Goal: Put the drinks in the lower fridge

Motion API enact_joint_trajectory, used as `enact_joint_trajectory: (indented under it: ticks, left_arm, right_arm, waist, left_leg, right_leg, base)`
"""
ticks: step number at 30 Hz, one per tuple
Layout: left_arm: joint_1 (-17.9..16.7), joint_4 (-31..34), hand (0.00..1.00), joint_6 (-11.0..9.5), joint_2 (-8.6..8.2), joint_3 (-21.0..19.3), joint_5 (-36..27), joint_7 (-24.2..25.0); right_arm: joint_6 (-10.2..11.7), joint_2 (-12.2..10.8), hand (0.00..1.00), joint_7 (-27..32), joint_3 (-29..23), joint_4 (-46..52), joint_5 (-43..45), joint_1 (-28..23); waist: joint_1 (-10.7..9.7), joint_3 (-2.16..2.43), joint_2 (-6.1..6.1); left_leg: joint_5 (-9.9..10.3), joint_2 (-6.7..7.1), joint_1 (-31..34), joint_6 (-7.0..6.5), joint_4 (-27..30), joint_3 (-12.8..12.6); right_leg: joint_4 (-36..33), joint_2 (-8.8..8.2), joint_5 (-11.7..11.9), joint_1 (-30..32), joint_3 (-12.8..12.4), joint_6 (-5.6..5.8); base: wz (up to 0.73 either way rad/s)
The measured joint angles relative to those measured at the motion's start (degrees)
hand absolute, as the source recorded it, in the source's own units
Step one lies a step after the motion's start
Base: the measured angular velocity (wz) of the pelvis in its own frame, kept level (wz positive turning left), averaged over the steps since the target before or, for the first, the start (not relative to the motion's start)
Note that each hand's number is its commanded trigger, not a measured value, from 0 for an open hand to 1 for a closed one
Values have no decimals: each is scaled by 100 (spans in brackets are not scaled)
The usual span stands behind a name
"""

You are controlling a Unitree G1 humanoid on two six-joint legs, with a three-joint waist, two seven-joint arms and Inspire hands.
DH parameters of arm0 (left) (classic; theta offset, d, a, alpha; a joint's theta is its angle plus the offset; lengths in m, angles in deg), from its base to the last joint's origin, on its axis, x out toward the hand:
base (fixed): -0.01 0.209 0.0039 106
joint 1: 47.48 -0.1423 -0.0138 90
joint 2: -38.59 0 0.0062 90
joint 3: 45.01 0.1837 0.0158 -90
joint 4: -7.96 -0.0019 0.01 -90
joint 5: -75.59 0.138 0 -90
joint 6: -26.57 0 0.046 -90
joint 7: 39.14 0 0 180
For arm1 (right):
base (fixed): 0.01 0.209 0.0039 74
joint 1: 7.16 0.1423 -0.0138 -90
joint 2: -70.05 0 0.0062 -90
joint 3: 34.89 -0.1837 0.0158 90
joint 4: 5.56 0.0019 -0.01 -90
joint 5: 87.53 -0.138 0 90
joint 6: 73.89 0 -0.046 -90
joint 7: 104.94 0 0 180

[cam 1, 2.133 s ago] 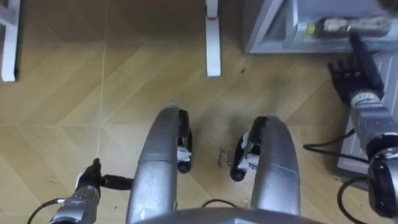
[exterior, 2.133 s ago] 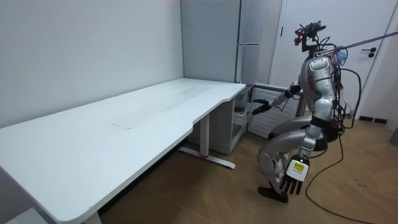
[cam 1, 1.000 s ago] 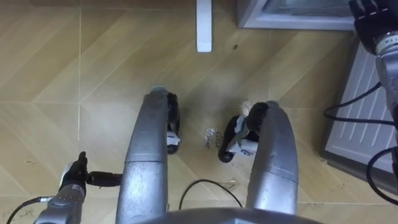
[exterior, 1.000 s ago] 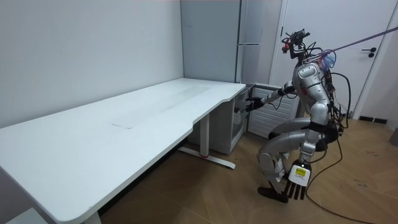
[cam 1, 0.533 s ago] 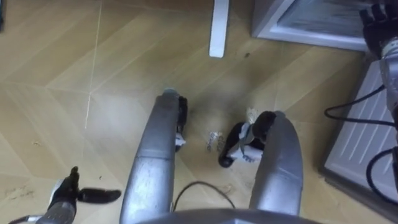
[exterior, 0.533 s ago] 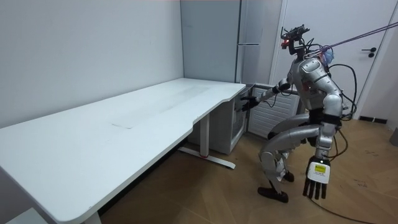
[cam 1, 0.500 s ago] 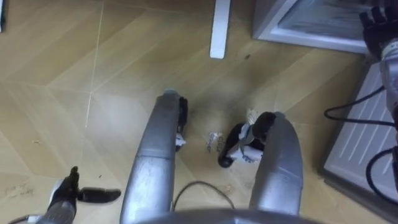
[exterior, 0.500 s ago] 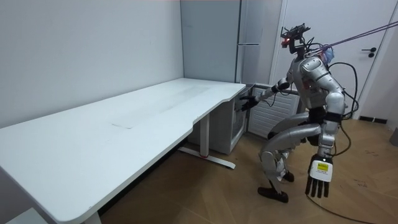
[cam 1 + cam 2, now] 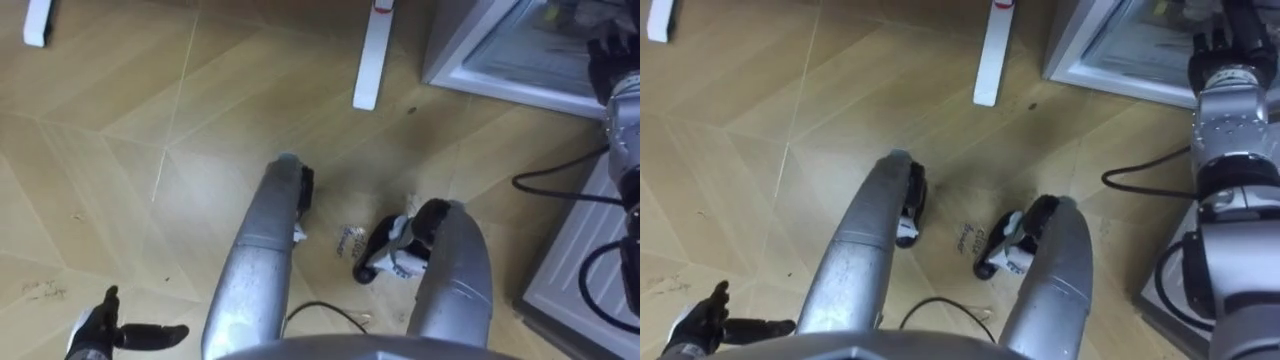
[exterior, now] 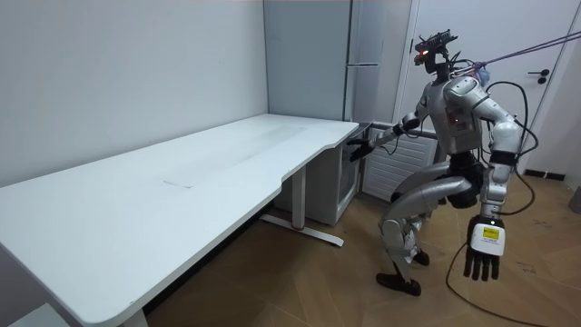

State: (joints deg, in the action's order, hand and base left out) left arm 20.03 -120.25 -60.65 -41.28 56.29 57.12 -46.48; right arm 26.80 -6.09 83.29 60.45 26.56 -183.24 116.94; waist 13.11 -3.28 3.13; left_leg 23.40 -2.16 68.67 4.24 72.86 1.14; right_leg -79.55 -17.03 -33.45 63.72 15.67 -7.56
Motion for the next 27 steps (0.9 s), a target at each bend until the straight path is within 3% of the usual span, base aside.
enact_joint_trajectory:
  ticks: [6, 10, 15, 18, 20, 27]
  left_arm:
    - [-41, -100, 0, -32, 39, -3, -5, 147]
    - [-117, -119, 0, -33, 54, -4, -1, 189]
    - [-157, -117, 0, -32, 51, -6, 3, 207]
    - [-133, -120, 0, -35, 33, 6, 59, 208]
    - [-121, -170, 0, -47, 27, 3, 53, 234]
    - [89, -464, 0, -70, 24, -82, 1, 322]
  right_arm:
    - [69, -17, 0, 48, -6, -76, -65, -5]
    - [142, -19, 0, 48, -39, -111, -60, -5]
    - [72, -30, 0, 44, -35, -220, -53, -5]
    - [-66, -24, 0, -241, -6, -392, 168, -80]
    - [-309, -4, 0, -700, -3, -759, 290, -124]
    - [-864, 182, 0, -1287, -27, -1151, 778, -444]
  waist:
    - [124, 9, -74]
    - [140, 9, -74]
    - [142, 19, -95]
    - [111, 18, -94]
    - [115, 18, -97]
    - [-25, 16, -48]
  left_leg:
    - [-176, 81, -297, 122, -359, 29]
    - [-289, 68, -322, 156, -552, 50]
    - [-361, 5, -453, 134, -713, 68]
    - [-456, -18, -576, 127, -906, 71]
    - [-492, -19, -799, 105, -1118, 77]
    - [-609, 43, -1292, 12, -1596, 76]
  right_leg:
    - [187, -56, 18, -244, 68, -63]
    - [289, -94, 43, -293, 171, -137]
    - [451, -94, 70, -497, 310, -154]
    - [655, -78, 142, -654, 404, -121]
    - [892, -61, 205, -929, 481, -75]
    - [1472, -10, 378, -1488, 581, 106]
  base:
    - [10]
    - [14]
    - [9]
    - [9]
    - [8]
    - [7]
